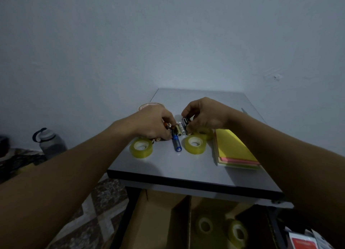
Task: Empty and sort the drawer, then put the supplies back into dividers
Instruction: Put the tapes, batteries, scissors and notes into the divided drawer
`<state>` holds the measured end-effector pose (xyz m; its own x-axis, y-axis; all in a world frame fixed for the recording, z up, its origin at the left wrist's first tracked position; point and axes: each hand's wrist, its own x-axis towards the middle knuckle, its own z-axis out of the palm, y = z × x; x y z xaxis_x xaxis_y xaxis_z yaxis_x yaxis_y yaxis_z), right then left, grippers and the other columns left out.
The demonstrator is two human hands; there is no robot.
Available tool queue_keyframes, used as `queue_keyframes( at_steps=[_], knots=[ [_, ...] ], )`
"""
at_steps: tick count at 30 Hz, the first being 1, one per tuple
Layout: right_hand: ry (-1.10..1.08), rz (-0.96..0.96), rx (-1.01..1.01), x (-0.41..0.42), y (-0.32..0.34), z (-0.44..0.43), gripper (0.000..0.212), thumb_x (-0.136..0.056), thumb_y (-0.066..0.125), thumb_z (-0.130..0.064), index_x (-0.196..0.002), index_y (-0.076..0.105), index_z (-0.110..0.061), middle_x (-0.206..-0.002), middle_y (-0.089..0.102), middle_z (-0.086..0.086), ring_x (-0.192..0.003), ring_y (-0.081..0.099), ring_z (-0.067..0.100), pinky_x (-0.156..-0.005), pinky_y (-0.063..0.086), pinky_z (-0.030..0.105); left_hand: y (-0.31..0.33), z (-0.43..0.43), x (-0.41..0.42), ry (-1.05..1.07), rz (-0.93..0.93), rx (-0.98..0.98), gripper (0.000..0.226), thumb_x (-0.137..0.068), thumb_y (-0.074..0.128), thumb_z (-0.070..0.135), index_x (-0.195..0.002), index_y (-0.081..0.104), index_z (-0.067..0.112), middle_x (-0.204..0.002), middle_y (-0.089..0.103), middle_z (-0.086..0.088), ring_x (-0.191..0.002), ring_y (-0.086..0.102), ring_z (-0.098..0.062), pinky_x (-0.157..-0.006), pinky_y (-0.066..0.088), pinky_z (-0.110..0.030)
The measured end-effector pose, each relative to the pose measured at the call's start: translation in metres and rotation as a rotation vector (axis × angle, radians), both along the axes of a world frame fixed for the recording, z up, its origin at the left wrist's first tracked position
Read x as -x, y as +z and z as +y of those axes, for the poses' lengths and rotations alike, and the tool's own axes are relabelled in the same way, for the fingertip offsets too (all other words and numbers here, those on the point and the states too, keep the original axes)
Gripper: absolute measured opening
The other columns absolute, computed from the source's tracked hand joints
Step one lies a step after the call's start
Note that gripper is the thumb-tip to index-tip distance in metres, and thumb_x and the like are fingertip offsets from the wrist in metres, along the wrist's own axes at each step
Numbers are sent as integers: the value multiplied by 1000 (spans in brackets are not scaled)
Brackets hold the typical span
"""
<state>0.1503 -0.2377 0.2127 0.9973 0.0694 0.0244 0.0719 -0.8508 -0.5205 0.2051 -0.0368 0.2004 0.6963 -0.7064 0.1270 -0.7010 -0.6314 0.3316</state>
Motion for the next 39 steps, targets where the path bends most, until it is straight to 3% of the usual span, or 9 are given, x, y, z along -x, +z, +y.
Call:
queue_keyframes(
  at_steps=[6, 10, 15, 22, 31, 39],
  knots=[
    [-7, -18, -25, 5, -1, -4, 43, -74, 85, -19, -113, 67, -17, -108, 70, -1, -94, 67, 18, -90, 56, 41, 3, 0, 2, -23, -26, -4, 45, -71, 85, 30, -114, 71, 30, -91, 53, 15, -80, 54, -7, -70, 48, -28],
    [-11, -26, -38, 6, -1, -7, 40, -75, 83, -17, -112, 68, -17, -104, 72, -1, -92, 69, 18, -90, 57, 42, 5, 5, 9, -43, 14, 83, 39, -68, 87, 33, -104, 73, 34, -94, 60, 14, -85, 59, -8, -78, 54, -35],
    [-21, -47, -40, 12, -1, -10, 38, -73, 85, -19, -108, 69, -19, -96, 72, -4, -89, 68, 17, -88, 57, 42, 1, 14, 24, -106, 152, 108, 38, -69, 88, 36, -104, 74, 34, -90, 66, 15, -84, 64, -8, -76, 55, -32],
    [-18, -58, -47, 21, 1, -8, 37, -75, 84, -21, -108, 68, -20, -101, 70, -5, -90, 67, 14, -89, 57, 39, -6, 16, 35, -137, 87, 29, 46, -68, 86, 48, -110, 70, 38, -105, 58, 15, -94, 59, -6, -85, 54, -33],
    [-16, -73, -53, 27, 4, -8, 34, -77, 82, -17, -108, 69, -18, -96, 70, -5, -87, 67, 14, -87, 58, 38, -10, 16, 46, -138, 64, 23, 53, -69, 83, 56, -115, 68, 35, -106, 59, 13, -93, 57, -7, -75, 51, -24],
    [-26, -85, -58, 29, 3, -8, 33, -76, 83, -17, -107, 69, -18, -96, 70, -5, -86, 67, 14, -87, 57, 37, -14, 14, 55, -127, 101, 101, 43, -73, 82, 52, -108, 71, 31, -96, 63, 16, -85, 60, -4, -66, 45, -15]
  ],
)
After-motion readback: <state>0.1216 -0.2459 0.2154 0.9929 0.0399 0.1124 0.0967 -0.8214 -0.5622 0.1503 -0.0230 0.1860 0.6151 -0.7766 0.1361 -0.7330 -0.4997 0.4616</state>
